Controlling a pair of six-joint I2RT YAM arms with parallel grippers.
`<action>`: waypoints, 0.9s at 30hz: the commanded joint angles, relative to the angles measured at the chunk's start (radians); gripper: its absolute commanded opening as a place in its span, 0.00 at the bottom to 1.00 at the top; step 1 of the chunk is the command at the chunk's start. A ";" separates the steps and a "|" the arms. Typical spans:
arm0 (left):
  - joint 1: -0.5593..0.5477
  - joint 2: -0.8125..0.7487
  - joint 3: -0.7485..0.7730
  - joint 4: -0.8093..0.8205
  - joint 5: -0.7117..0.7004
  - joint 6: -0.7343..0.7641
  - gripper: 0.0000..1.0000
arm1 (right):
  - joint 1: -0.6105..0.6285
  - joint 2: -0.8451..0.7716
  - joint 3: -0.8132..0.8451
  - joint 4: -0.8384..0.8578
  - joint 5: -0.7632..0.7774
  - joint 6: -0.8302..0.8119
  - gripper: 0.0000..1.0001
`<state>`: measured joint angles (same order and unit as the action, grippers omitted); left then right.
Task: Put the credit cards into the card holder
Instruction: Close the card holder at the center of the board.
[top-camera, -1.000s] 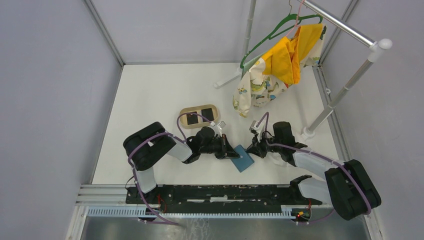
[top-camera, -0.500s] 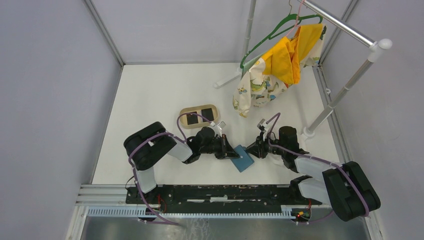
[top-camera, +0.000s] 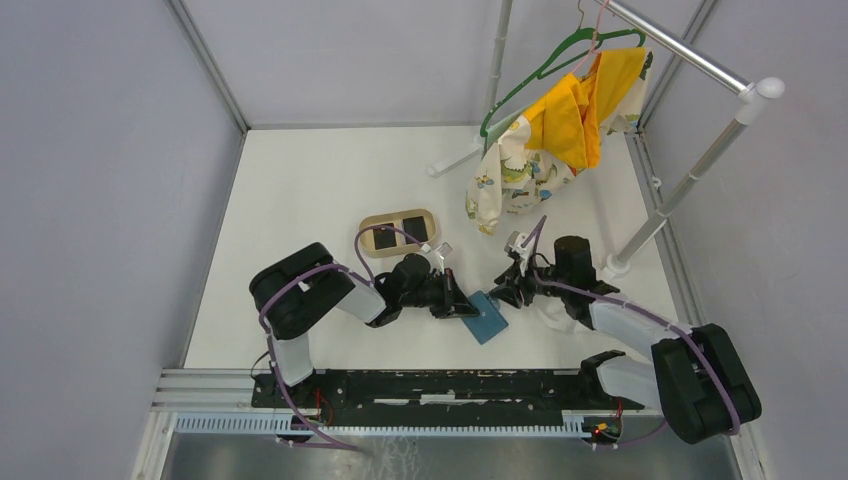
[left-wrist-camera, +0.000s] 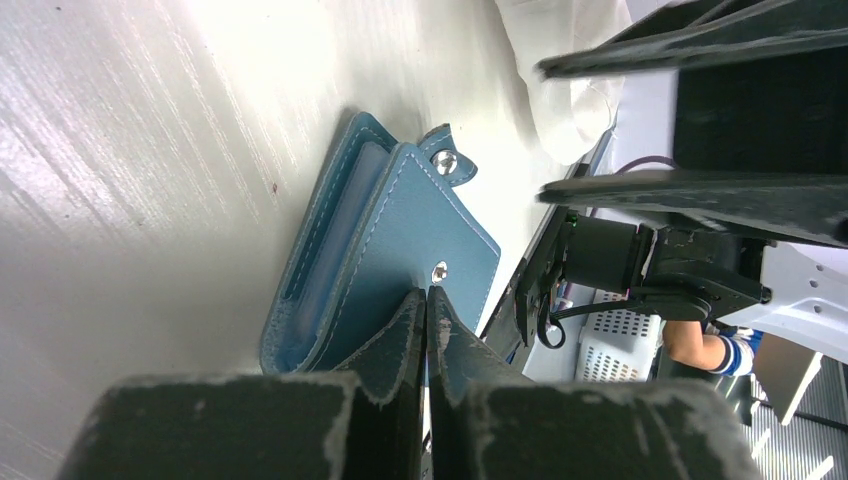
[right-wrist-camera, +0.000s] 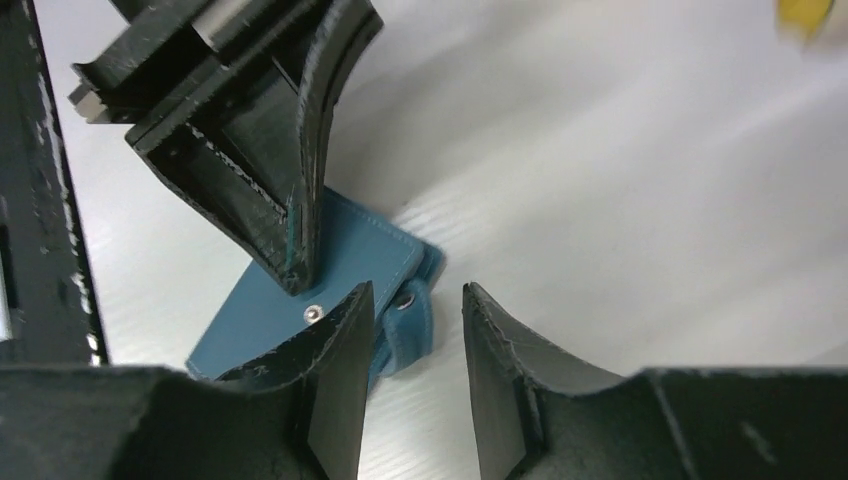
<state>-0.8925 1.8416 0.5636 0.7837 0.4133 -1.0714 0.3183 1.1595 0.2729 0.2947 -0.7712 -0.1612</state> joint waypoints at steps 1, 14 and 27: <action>-0.002 0.033 -0.006 -0.079 -0.027 0.048 0.06 | 0.003 -0.007 0.187 -0.345 -0.125 -0.488 0.44; -0.002 0.043 0.008 -0.077 -0.017 0.048 0.06 | 0.063 0.275 0.449 -0.839 -0.122 -1.058 0.66; -0.002 0.047 0.008 -0.078 -0.012 0.050 0.06 | 0.081 0.367 0.496 -0.762 -0.022 -0.898 0.35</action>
<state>-0.8921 1.8530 0.5751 0.7849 0.4236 -1.0714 0.3977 1.5105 0.7265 -0.4828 -0.8440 -1.1011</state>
